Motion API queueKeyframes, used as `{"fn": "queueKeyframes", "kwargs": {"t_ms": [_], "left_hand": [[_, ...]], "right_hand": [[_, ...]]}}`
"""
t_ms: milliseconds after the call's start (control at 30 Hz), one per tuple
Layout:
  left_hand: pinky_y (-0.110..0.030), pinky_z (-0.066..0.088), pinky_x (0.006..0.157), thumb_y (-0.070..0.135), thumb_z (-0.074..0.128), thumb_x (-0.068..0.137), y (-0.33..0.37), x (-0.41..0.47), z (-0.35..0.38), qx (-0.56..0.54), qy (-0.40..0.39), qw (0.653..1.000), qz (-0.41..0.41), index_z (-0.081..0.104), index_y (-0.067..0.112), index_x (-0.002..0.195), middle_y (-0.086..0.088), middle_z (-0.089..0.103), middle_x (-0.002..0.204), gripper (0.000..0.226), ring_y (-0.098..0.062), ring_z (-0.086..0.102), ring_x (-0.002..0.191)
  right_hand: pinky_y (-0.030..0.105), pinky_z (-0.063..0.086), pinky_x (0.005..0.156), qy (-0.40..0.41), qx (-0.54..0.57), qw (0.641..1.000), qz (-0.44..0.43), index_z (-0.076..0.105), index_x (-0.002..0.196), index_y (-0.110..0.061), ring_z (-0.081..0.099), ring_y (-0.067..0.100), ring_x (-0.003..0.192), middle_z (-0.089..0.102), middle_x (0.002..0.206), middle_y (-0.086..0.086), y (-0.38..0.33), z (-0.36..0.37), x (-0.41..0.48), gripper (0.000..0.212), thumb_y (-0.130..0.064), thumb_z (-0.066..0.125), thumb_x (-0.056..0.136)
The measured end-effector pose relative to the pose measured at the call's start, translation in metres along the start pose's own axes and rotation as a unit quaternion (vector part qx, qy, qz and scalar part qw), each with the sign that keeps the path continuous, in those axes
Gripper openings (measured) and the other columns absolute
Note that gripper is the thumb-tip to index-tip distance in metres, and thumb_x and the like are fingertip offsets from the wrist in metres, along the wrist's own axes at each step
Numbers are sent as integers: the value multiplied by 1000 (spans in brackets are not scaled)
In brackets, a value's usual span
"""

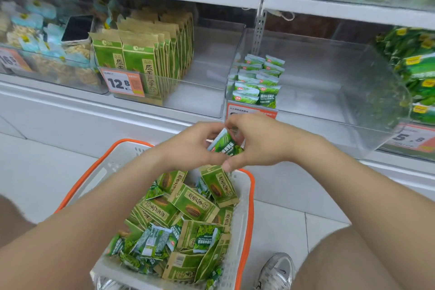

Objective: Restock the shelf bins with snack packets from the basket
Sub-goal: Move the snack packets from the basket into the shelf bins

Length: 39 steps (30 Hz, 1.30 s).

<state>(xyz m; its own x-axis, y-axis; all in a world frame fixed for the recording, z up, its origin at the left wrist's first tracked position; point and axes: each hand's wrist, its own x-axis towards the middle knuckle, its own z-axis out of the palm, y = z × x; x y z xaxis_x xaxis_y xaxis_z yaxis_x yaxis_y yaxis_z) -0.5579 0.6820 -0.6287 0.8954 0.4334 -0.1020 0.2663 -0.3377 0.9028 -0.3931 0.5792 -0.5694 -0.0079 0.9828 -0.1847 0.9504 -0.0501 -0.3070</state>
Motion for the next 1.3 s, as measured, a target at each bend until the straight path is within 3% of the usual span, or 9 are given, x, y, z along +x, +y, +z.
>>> {"fn": "queueKeyframes", "kwargs": {"t_ms": [133, 300, 467, 600, 800, 933, 1033, 1100, 1300], "left_hand": [[-50, 59, 95, 2, 85, 85, 21, -2, -8, -85, 81, 993, 24, 65, 11, 119, -10, 79, 109, 41, -37, 75, 102], [-28, 61, 74, -5, 82, 82, 40, 2, -4, -194, 180, 962, 59, 68, -1, 120, -13, 80, 105, 40, -22, 77, 82], [-21, 57, 67, -1, 88, 78, 52, 9, 4, -135, 218, 963, 77, 74, 4, 107, -8, 80, 92, 32, -16, 77, 74], [-26, 59, 69, 11, 91, 79, 56, 18, 3, -97, 252, 957, 102, 72, 12, 108, -10, 76, 97, 35, -20, 78, 78], [-23, 42, 94, 23, 82, 87, 49, 36, 1, 172, 352, 906, 161, 70, 33, 104, 8, 52, 113, 24, -12, 53, 107], [-50, 40, 111, 32, 70, 84, 44, 46, 3, 198, 328, 912, 146, 68, 35, 113, 6, 45, 134, 30, -17, 48, 129], [-54, 39, 113, 35, 65, 82, 45, 50, 4, 194, 309, 923, 126, 65, 35, 119, 4, 38, 146, 37, -15, 44, 139], [-51, 38, 115, 36, 62, 81, 47, 51, 6, 180, 298, 931, 107, 63, 36, 120, 3, 36, 148, 39, -15, 40, 142], [-51, 39, 113, 40, 60, 79, 46, 55, 7, 174, 294, 936, 88, 68, 37, 108, 5, 35, 146, 31, -16, 43, 137]], "right_hand": [[19, 53, 58, 65, 200, 976, 52, 63, 114, -16, 71, 2, 58, 73, 73, -2, 3, -15, -12, 59, -30, 98, 69], [35, 65, 71, 108, 386, 910, 104, 63, 102, -6, 78, 22, 75, 79, 78, 9, 16, -32, -21, 40, -14, 92, 76], [52, 60, 91, 104, 318, 942, 31, 71, 109, -15, 77, 28, 88, 80, 91, 6, 26, -34, -21, 28, -18, 85, 86], [61, 57, 86, 182, 314, 932, 18, 74, 105, -14, 76, 35, 87, 76, 87, 21, 37, -41, -16, 20, -20, 83, 88], [46, 60, 86, 356, 302, 878, 101, 72, 103, -19, 76, 25, 91, 79, 88, 7, 81, -60, 1, 19, -30, 80, 89], [41, 57, 86, 301, 159, 919, 197, 74, 92, -10, 74, 30, 79, 75, 73, 13, 115, -51, 19, 32, -38, 87, 82], [23, 56, 57, 206, 157, 940, 223, 72, 92, -7, 74, 19, 58, 74, 72, 11, 120, -43, 32, 34, -32, 91, 79], [18, 47, 46, 178, 138, 948, 227, 70, 100, -10, 75, 19, 70, 72, 86, 10, 127, -38, 43, 37, -32, 91, 79], [43, 64, 74, 152, 148, 947, 242, 63, 80, -5, 77, 26, 82, 74, 86, 20, 123, -40, 65, 35, -28, 90, 79]]}}
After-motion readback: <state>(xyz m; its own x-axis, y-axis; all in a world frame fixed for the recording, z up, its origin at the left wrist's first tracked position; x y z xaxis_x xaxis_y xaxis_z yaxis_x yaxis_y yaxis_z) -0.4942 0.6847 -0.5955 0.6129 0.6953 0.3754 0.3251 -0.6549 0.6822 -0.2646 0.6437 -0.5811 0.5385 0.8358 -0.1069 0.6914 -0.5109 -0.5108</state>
